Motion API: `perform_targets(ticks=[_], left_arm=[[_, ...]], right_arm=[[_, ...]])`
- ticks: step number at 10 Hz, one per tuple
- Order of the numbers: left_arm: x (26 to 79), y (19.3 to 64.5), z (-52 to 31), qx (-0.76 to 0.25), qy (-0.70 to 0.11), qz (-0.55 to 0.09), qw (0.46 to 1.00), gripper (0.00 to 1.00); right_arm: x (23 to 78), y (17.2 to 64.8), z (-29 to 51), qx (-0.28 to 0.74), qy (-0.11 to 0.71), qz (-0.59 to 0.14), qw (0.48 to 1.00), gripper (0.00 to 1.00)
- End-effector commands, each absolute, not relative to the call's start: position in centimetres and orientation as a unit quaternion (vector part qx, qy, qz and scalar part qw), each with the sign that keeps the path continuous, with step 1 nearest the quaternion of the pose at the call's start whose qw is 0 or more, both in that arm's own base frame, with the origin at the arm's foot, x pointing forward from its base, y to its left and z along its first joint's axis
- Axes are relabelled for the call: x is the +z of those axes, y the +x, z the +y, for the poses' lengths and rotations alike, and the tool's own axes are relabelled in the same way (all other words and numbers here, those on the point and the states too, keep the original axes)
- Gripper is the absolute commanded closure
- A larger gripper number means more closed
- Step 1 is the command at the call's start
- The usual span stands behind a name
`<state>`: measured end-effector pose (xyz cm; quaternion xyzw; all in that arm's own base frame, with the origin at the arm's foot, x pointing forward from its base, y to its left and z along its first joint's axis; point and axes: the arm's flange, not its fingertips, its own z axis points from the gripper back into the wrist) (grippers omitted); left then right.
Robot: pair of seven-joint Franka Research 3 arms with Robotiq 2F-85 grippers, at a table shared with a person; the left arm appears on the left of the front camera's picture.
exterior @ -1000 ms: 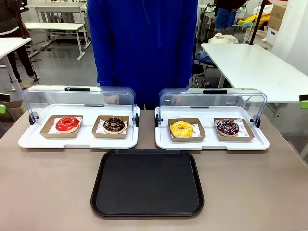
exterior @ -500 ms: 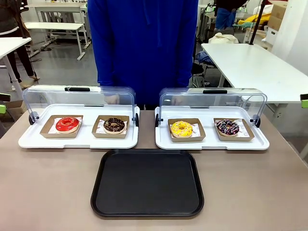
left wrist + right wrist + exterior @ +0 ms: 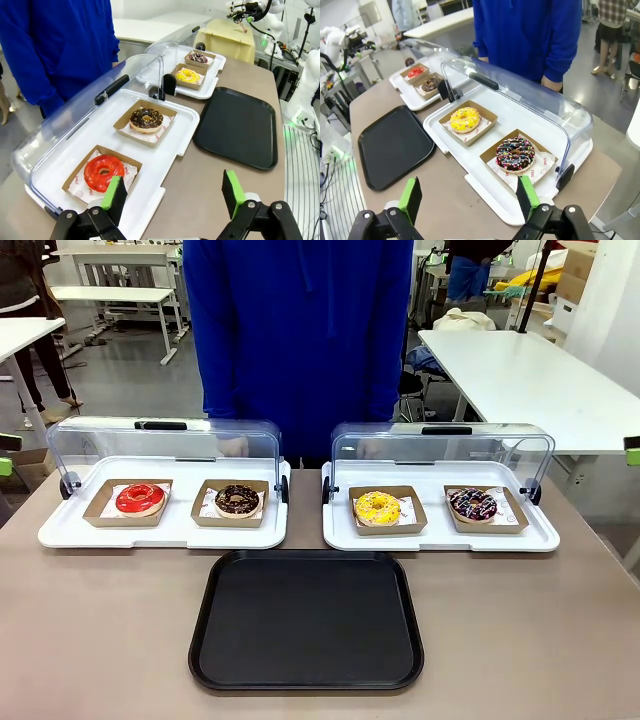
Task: Move the third donut from the left to the tray.
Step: Pick up the Paper togo box containing the Donut indicated by the person and place it on the Handle tray.
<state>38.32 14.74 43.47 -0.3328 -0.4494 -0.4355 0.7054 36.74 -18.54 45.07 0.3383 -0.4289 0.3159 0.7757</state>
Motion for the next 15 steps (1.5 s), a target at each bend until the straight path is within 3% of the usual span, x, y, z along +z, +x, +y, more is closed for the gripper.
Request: perform_targets(ticks=[1, 15], left_arm=[[43.49, 38.27, 14.88, -0.438, -0.336, -0.452, 0.701, 0.00], [43.49, 38.27, 14.88, -0.438, -0.336, -0.452, 0.701, 0.00]], right_arm=[[45.19, 37.23, -18.74, 0.323, 0.338, -0.446, 0.764, 0.00], [45.19, 37.23, -18.74, 0.323, 0.338, -0.446, 0.764, 0.00]])
